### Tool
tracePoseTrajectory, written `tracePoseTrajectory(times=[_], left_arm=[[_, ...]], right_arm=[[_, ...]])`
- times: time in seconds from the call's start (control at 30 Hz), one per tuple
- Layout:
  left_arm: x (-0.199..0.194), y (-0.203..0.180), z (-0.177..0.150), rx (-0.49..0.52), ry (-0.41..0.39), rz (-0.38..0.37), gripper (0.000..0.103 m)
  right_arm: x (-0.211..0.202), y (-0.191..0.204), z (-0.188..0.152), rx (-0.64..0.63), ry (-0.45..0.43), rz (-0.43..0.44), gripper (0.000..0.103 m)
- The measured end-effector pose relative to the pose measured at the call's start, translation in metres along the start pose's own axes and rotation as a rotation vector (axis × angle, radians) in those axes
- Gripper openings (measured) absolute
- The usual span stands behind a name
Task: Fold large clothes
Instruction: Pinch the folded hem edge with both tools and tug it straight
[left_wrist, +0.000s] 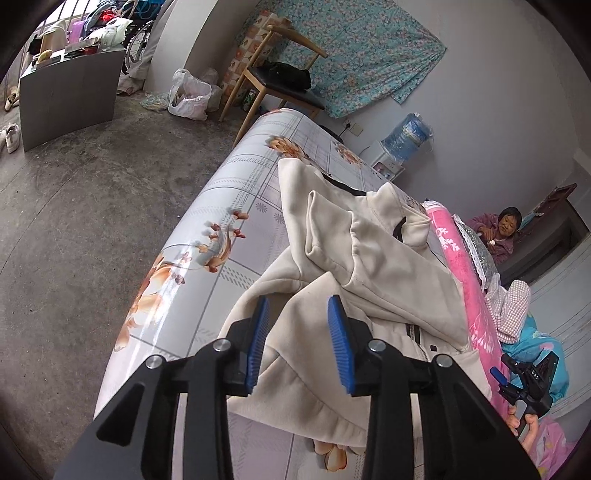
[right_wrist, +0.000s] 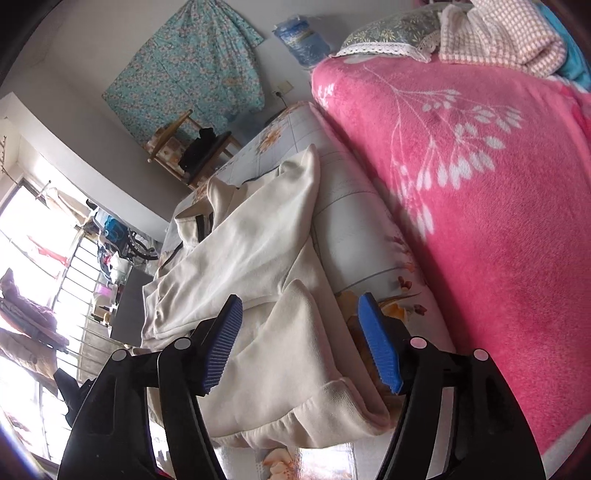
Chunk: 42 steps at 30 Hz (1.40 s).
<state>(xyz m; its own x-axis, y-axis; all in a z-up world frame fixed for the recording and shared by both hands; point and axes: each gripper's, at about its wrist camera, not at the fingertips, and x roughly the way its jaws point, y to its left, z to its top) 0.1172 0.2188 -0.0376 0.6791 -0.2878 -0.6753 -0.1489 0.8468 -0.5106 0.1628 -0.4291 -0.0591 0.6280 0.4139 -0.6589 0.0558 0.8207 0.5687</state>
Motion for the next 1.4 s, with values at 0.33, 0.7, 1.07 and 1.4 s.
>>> tracePoseTrajectory(times=[0.33,0.7,1.07,1.4], left_arm=[[-0.007,0.022,-0.065,-0.066,0.116,-0.032,0.038],[0.023,0.036,-0.061,-0.202,0.064,-0.112,0.037],[0.028,-0.004,-0.063,0.034,-0.019,0.123,0.010],[-0.049,-0.041,-0.065,0.206,-0.157,0.128,0.005]], right_arm=[[-0.025,-0.010,-0.052,-0.012,0.097,-0.058,0.076],[0.001,-0.013,-0.054,-0.044,0.041,-0.059,0.075],[0.026,0.006,-0.054,-0.182,0.064,-0.117,0.015],[-0.035,0.047,-0.050,-0.264,-0.039,-0.062,0.010]])
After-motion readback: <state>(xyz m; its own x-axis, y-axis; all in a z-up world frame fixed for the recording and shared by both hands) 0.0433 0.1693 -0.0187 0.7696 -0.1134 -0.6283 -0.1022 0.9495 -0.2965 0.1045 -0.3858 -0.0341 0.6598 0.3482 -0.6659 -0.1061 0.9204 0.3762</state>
